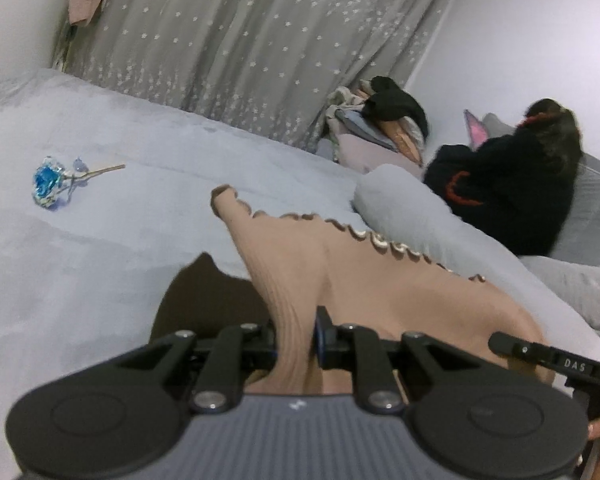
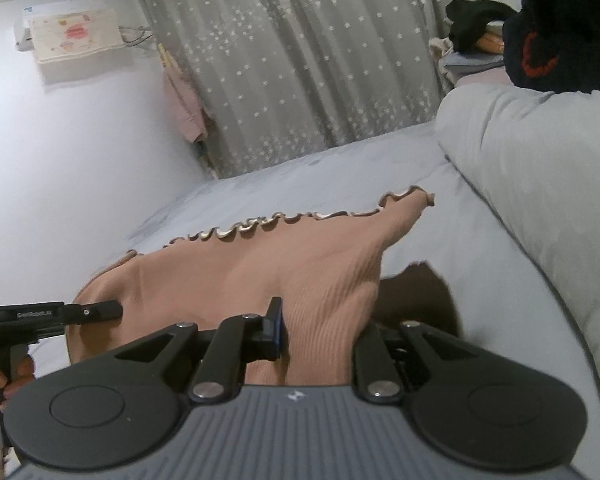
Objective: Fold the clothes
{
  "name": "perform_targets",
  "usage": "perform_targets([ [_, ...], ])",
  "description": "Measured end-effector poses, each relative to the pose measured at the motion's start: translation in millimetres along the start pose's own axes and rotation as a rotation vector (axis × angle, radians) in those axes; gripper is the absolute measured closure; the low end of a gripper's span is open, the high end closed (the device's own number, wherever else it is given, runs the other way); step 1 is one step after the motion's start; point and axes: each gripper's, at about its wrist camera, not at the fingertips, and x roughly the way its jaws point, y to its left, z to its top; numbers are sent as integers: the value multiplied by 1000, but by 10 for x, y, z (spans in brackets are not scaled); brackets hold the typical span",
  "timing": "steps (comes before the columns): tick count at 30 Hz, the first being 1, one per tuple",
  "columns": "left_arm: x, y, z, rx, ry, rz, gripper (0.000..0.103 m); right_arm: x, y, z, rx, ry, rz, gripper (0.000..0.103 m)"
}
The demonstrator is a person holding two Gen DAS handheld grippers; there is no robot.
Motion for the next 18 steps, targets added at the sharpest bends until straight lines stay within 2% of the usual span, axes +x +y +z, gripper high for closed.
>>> perform_targets([
  [5,533,226,-59,-11,-11,74,86,508,-188,-66,-35,-1,-86,86],
  [8,735,319,-200,54,-5,203,85,724,-309,-203,-61,22,-167,78],
  [9,758,333,-245,89,-9,250,80,739,-336,-253,-92,24,-212,76],
  [10,745,348,-275,115,-16,276,78,752,-362,-302,-124,26,-257,73],
  [11,726,364,-296,138,-22,297,73,734,-406,-349,-158,19,-284,60],
  [12,686,373,-294,154,-29,309,65,676,-448,-366,-171,1,-319,54],
  [13,624,364,-288,168,-43,329,62,618,-489,-383,-184,-17,-354,50],
  [16,408,204,-236,210,-119,374,63,429,-511,-296,-196,-72,-409,50],
  [18,299,37,-195,230,-162,360,63,329,-386,-246,-218,-119,-386,50],
])
